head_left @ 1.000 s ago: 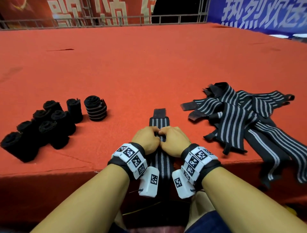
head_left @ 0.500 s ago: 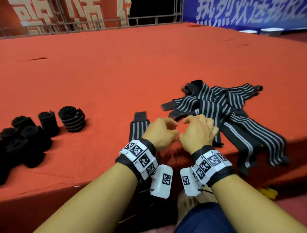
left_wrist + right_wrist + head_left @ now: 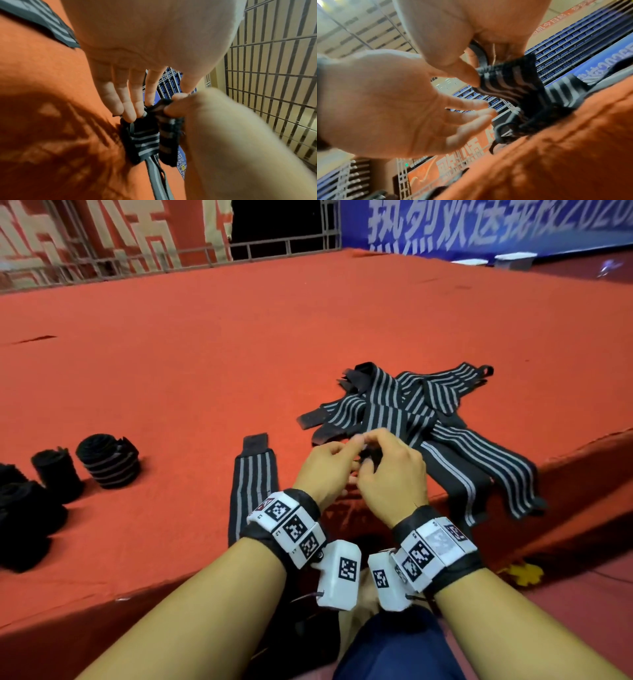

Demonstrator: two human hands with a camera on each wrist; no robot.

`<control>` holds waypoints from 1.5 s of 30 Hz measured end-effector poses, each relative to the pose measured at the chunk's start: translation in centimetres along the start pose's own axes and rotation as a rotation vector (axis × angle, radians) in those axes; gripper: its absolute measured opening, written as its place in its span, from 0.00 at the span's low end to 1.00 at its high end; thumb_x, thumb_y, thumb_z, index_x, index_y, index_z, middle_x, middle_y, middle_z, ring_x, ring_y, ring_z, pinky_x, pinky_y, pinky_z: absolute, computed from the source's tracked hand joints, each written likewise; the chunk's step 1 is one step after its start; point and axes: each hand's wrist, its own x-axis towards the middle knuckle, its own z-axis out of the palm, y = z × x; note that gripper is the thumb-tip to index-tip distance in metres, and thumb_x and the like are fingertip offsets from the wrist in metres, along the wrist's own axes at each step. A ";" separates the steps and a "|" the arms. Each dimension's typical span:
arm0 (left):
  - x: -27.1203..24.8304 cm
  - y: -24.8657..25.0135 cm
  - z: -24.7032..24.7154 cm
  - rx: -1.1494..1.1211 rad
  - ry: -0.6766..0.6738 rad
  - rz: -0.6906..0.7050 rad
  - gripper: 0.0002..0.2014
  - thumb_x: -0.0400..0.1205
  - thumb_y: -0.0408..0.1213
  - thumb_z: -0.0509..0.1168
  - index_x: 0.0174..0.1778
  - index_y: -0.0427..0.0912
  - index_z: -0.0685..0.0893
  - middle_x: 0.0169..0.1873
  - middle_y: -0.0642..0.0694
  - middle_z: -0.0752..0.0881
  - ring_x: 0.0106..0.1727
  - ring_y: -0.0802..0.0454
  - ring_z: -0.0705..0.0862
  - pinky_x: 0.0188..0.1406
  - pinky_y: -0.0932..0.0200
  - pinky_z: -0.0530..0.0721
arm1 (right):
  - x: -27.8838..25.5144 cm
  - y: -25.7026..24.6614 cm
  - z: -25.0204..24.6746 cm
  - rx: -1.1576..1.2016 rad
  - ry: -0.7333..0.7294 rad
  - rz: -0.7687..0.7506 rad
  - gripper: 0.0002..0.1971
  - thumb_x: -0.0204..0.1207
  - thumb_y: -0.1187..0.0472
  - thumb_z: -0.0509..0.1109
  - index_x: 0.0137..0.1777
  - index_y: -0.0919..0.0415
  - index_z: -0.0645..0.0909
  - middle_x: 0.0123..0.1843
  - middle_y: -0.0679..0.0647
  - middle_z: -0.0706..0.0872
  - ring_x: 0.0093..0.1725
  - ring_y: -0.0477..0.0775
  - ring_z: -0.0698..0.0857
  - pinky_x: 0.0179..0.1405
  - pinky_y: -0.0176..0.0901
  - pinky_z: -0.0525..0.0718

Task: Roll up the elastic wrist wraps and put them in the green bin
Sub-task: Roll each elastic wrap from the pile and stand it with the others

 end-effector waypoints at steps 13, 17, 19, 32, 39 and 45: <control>-1.3 0.4 -1.4 -0.014 0.144 0.054 0.14 0.80 0.21 0.63 0.41 0.44 0.87 0.31 0.45 0.87 0.27 0.53 0.83 0.26 0.61 0.79 | -0.5 -0.2 0.3 0.457 -0.112 0.110 0.12 0.75 0.56 0.67 0.32 0.59 0.81 0.28 0.52 0.86 0.32 0.52 0.85 0.40 0.52 0.84; -1.5 -0.1 -1.9 0.039 0.170 0.032 0.10 0.80 0.26 0.66 0.37 0.43 0.88 0.33 0.44 0.89 0.32 0.50 0.84 0.32 0.57 0.83 | 0.7 1.0 0.5 0.229 -0.044 0.310 0.09 0.79 0.53 0.74 0.42 0.57 0.85 0.39 0.49 0.88 0.46 0.55 0.86 0.46 0.44 0.77; -1.5 -0.3 -2.2 0.038 0.189 0.018 0.11 0.80 0.28 0.66 0.33 0.44 0.86 0.31 0.45 0.87 0.33 0.49 0.84 0.37 0.52 0.84 | 0.9 1.8 0.7 0.229 -0.037 0.381 0.08 0.78 0.54 0.76 0.49 0.59 0.84 0.47 0.51 0.86 0.51 0.54 0.84 0.50 0.42 0.75; -1.8 -0.3 -2.7 0.075 0.138 -0.024 0.18 0.84 0.56 0.64 0.39 0.44 0.81 0.31 0.48 0.83 0.34 0.48 0.82 0.39 0.57 0.79 | -0.3 1.2 1.6 0.703 -0.310 0.479 0.03 0.68 0.80 0.72 0.39 0.75 0.83 0.36 0.59 0.89 0.39 0.57 0.89 0.41 0.50 0.87; -1.9 -0.8 -3.1 0.120 0.171 -0.056 0.05 0.76 0.35 0.70 0.46 0.43 0.82 0.43 0.39 0.91 0.43 0.39 0.90 0.49 0.40 0.91 | -0.8 1.5 1.7 0.650 -0.502 0.475 0.29 0.52 0.66 0.81 0.54 0.78 0.82 0.49 0.71 0.90 0.50 0.71 0.91 0.44 0.60 0.87; -2.2 -0.9 -3.4 0.134 0.120 -0.073 0.10 0.81 0.34 0.65 0.35 0.45 0.74 0.29 0.46 0.77 0.33 0.47 0.76 0.34 0.57 0.73 | -0.5 1.7 1.4 1.144 -0.400 0.564 0.26 0.63 0.78 0.73 0.65 0.74 0.80 0.59 0.70 0.90 0.58 0.67 0.90 0.51 0.52 0.91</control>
